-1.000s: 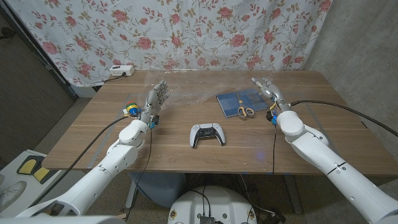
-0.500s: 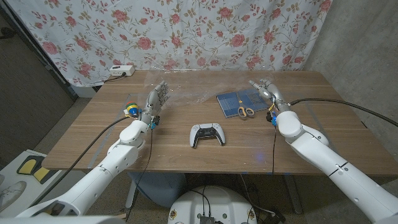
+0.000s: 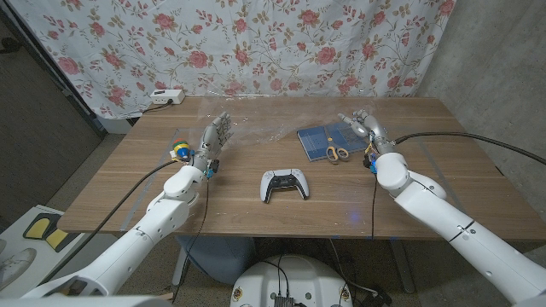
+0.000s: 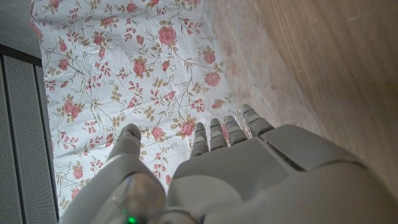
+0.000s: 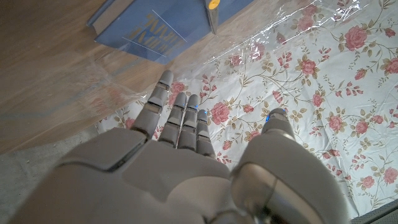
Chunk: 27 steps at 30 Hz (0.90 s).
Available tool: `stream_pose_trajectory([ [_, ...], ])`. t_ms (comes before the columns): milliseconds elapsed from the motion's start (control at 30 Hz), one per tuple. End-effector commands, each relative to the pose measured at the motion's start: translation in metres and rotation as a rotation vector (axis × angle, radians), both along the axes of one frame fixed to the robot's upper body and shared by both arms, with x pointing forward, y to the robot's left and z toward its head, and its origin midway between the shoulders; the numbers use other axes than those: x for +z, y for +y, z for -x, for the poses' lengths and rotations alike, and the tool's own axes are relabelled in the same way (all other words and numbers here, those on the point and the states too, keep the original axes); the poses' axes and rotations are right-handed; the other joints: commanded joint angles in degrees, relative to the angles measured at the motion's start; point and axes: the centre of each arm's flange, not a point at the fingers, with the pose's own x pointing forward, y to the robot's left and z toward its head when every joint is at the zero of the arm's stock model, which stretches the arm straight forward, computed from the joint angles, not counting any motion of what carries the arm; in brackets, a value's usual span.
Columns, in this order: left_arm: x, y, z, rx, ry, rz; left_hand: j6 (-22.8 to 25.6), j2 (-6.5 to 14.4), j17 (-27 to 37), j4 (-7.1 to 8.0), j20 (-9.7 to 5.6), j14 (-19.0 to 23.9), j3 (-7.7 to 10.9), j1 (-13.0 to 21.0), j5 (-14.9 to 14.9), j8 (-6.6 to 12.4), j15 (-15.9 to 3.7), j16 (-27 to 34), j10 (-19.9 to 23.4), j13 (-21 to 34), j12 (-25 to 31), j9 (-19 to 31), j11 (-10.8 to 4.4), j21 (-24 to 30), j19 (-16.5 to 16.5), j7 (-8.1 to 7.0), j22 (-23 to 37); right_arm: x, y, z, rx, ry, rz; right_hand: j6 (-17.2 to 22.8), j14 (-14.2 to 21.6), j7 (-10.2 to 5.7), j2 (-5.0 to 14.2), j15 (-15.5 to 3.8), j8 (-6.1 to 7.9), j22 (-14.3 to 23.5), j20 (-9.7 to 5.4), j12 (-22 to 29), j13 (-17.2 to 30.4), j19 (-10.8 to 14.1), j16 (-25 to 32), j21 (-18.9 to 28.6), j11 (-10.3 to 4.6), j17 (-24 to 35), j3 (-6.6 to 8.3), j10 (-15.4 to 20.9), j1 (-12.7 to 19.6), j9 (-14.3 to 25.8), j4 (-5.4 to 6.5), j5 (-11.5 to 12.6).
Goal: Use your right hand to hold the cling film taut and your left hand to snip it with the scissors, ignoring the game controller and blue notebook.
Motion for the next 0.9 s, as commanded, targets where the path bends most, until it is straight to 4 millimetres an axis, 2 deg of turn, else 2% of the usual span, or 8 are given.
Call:
stream_pose_trajectory([
  [33, -0.0012, -0.001, 0.0016, -0.002, 0.003, -0.002, 0.34, 0.19, 0.31, -0.04, 0.0, -0.3, -0.07, 0.59, 0.35, 0.55, 0.36, 0.24, 0.46, 0.15, 0.27, 0.16, -0.1, 0.43, 0.24, 0.03, 0.08, 0.002, 0.005, 0.0058, -0.078, -0.006, 0.055, 3.91, 1.58, -0.83, 0.35, -0.55, 1.34, 0.19, -0.38, 0.87, -0.39, 1.09, 1.05, 0.55, -0.65, 0.72, 1.12, 3.5, 2.6, 0.27, -0.42, 0.33],
  [200, -0.0015, -0.0024, 0.0016, -0.004, 0.004, -0.005, 0.43, 0.19, 0.31, -0.03, 0.02, -0.33, -0.09, 0.6, 0.35, 0.57, 0.38, 0.23, 0.52, 0.15, 0.29, 0.17, -0.12, 0.43, 0.21, -0.04, 0.08, 0.0007, 0.0059, 0.0054, -0.089, -0.001, 0.066, 6.05, 1.96, -0.94, 0.21, -1.19, 1.92, 0.23, -0.62, 1.4, -0.69, 1.45, 1.43, 0.72, -0.55, 1.15, 1.22, 5.78, 3.01, 0.18, -0.19, 0.35],
  [533, -0.0022, -0.0018, 0.0042, -0.002, 0.003, -0.004, 0.49, 0.19, 0.31, -0.02, 0.01, -0.33, -0.13, 0.62, 0.35, 0.55, 0.4, 0.24, 0.45, 0.15, 0.27, 0.17, -0.11, 0.44, 0.21, -0.08, 0.08, 0.0009, 0.0086, 0.0016, -0.094, 0.025, 0.084, 7.24, 2.77, -1.05, 0.15, -1.36, 2.09, 0.27, -0.82, 1.54, -0.99, 2.03, 1.99, 1.0, -0.98, 1.61, 1.28, 7.0, 3.22, 0.07, 0.05, 0.35],
  [900, -0.0024, -0.0027, 0.003, -0.005, 0.007, -0.003, 0.45, 0.21, 0.31, -0.02, -0.05, -0.33, -0.15, 0.66, 0.36, 0.49, 0.46, 0.25, 0.53, 0.15, 0.3, 0.17, -0.07, 0.42, 0.17, -0.03, 0.08, 0.0006, 0.0117, 0.0009, -0.109, 0.048, 0.111, 9.55, 3.92, -1.21, -0.1, -1.81, 2.55, 0.35, -1.2, 2.02, -1.43, 2.86, 2.66, 1.43, -0.82, 2.19, 1.22, 9.34, 3.21, -0.07, 0.33, 0.31],
])
